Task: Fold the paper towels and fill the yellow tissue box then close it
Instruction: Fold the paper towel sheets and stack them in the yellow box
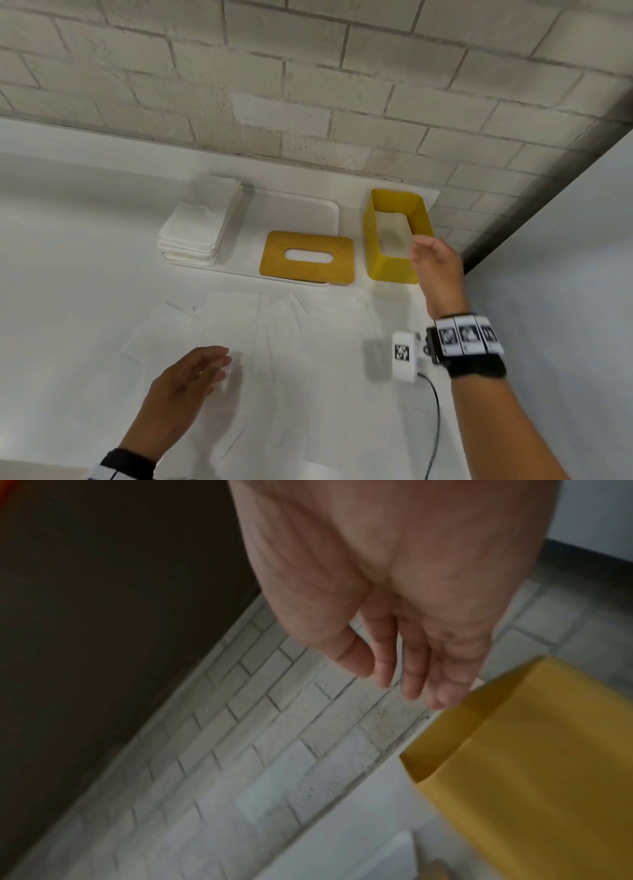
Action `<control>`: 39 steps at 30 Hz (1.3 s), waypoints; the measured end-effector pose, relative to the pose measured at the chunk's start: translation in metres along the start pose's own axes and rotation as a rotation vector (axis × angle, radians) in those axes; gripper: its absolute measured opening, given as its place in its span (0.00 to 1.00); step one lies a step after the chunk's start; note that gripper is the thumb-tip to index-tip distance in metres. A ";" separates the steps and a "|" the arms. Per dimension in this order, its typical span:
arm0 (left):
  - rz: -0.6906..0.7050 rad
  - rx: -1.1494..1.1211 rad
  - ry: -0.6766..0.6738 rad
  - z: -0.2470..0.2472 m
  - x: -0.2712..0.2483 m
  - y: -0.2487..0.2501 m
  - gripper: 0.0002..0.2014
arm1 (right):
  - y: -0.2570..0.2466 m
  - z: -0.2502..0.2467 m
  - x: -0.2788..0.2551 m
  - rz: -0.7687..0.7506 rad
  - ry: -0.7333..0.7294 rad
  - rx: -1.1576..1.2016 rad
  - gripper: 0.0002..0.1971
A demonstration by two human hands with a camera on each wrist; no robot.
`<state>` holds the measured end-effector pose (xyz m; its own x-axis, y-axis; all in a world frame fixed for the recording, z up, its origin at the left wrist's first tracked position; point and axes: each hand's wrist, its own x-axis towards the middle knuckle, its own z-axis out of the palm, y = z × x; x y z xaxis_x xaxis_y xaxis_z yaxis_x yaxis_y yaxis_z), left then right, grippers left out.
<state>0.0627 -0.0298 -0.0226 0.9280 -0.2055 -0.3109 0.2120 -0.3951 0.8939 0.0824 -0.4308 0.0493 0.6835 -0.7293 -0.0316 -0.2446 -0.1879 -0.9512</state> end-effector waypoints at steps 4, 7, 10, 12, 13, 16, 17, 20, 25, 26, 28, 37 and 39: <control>0.014 0.024 -0.016 -0.001 -0.004 -0.002 0.19 | -0.028 0.018 0.047 0.028 -0.231 -0.616 0.15; 0.011 0.016 -0.012 -0.002 -0.004 -0.003 0.19 | -0.034 0.031 0.064 0.117 -0.271 -0.832 0.10; 0.011 0.017 -0.008 -0.003 -0.003 -0.005 0.19 | -0.032 0.036 0.077 0.147 -0.253 -0.873 0.12; 0.015 0.033 -0.010 -0.004 -0.003 -0.007 0.20 | -0.034 0.037 0.080 0.153 -0.241 -0.900 0.11; 0.014 0.041 -0.009 -0.005 -0.004 -0.008 0.21 | -0.033 0.037 0.081 0.159 -0.246 -0.914 0.10; 0.008 0.051 -0.007 -0.004 -0.004 -0.008 0.20 | -0.027 0.036 0.088 0.194 -0.337 -0.959 0.10; 0.007 0.056 -0.009 -0.004 -0.004 -0.008 0.20 | -0.024 0.036 0.092 0.213 -0.350 -0.937 0.13; 0.000 0.060 -0.009 -0.004 -0.003 -0.008 0.19 | -0.015 0.035 0.101 0.248 -0.357 -0.935 0.22; 0.001 0.069 -0.004 -0.006 -0.002 -0.007 0.19 | -0.015 0.036 0.099 0.247 -0.297 -1.025 0.11; 0.006 0.068 -0.003 -0.006 -0.002 -0.007 0.20 | -0.014 0.037 0.098 0.245 -0.270 -1.014 0.12; 0.017 0.061 0.002 -0.006 -0.003 -0.005 0.20 | -0.016 0.039 0.095 0.213 -0.257 -1.009 0.12; 0.042 0.082 -0.003 0.003 -0.001 -0.005 0.12 | -0.043 0.055 0.004 -0.063 -0.195 -0.423 0.11; 0.056 0.101 -0.020 0.008 0.001 -0.003 0.11 | -0.025 0.070 -0.041 0.008 -0.372 -0.377 0.09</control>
<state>0.0603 -0.0357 -0.0282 0.9309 -0.2476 -0.2686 0.1270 -0.4702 0.8734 0.1084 -0.3504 0.0530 0.8615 -0.4620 -0.2107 -0.4348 -0.4569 -0.7760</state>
